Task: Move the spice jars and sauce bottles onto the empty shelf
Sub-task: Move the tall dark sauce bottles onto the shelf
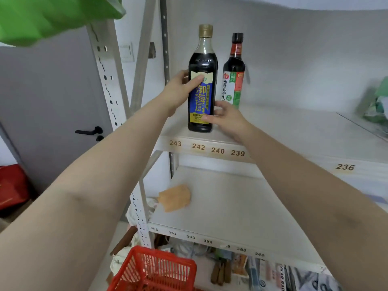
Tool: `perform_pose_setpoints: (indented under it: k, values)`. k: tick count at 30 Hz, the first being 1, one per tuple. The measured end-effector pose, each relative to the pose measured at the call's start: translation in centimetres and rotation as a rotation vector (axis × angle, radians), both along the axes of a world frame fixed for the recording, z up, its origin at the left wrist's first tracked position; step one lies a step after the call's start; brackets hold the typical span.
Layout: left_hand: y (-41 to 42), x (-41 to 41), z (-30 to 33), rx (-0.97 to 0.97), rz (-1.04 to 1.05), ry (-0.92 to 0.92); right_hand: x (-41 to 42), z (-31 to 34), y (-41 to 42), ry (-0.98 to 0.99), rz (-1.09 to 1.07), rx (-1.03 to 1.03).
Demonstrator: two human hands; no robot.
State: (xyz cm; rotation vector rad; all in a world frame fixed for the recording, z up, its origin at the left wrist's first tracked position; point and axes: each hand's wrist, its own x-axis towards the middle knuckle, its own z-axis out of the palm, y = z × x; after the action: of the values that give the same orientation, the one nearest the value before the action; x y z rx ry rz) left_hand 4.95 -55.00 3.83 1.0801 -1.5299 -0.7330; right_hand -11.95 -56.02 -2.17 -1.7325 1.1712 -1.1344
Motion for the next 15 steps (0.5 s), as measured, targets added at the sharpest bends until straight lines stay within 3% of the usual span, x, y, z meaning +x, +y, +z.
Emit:
perform_pose_setpoints:
  k: [10, 15]
  values:
    - [-0.5, 0.3, 0.1, 0.041, -0.123, 0.090, 1.3, -0.8, -0.2, -0.111, 0.041, -0.046]
    - [1.1, -0.5, -0.1, 0.087, -0.100, 0.300, 0.9, 0.2, 1.7, -0.072, 0.092, -0.026]
